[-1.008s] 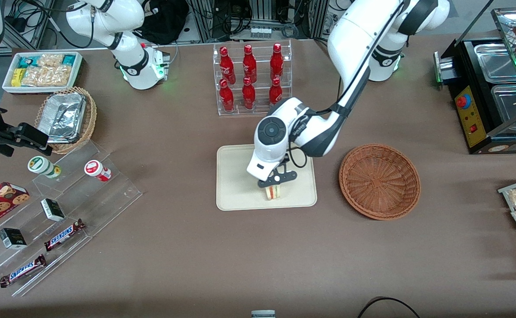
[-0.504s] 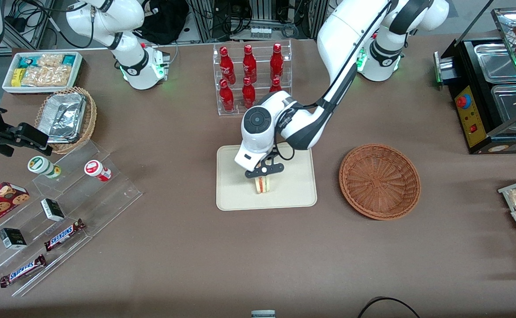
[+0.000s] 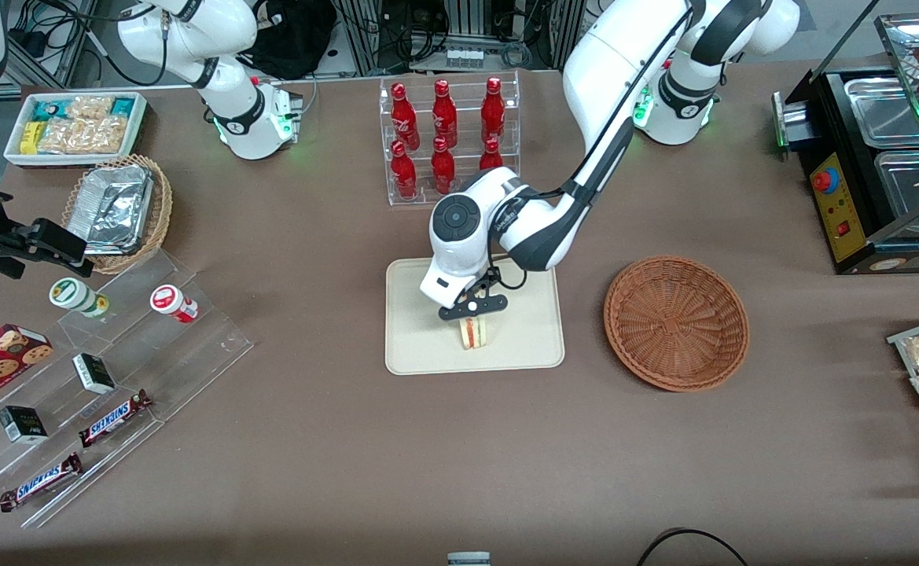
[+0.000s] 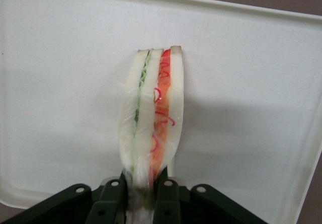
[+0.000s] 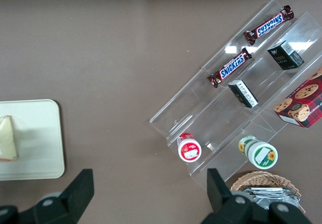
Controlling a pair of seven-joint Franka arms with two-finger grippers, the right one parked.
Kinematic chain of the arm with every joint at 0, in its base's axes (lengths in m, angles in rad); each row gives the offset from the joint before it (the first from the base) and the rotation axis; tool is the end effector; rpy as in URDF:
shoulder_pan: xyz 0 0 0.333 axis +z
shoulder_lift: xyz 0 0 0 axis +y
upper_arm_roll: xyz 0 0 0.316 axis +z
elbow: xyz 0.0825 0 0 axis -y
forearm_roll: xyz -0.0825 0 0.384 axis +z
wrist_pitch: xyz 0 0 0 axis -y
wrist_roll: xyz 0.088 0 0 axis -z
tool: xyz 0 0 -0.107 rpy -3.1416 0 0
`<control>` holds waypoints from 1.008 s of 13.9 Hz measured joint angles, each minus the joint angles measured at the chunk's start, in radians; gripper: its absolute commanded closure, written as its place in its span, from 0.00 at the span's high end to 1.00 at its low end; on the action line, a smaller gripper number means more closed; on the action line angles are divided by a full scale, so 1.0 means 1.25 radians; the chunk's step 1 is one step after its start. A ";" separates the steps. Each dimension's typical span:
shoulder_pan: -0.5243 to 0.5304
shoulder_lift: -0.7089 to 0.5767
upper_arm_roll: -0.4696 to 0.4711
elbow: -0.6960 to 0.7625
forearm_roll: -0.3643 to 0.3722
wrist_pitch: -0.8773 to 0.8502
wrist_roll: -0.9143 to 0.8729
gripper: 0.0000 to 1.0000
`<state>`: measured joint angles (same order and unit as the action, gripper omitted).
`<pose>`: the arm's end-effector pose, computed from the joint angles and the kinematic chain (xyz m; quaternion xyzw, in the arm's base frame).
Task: Place sandwich from basket to tray
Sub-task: 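Lower the sandwich onto the tray and open the left gripper, then raise the open left gripper away from the sandwich on the tray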
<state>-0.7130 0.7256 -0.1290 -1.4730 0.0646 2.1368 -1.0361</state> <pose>0.4879 -0.5189 0.2467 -0.9951 -0.0937 0.0296 0.0127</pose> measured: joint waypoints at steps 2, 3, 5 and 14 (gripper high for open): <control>0.000 -0.001 0.000 0.006 0.000 0.000 -0.002 1.00; 0.000 -0.004 0.000 0.013 0.000 0.000 -0.002 1.00; 0.000 -0.023 0.002 0.025 0.000 -0.019 -0.002 1.00; 0.025 -0.179 0.022 0.033 0.004 -0.248 0.041 1.00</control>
<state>-0.6819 0.5021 -0.1013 -1.4320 0.0697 1.8266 -0.9844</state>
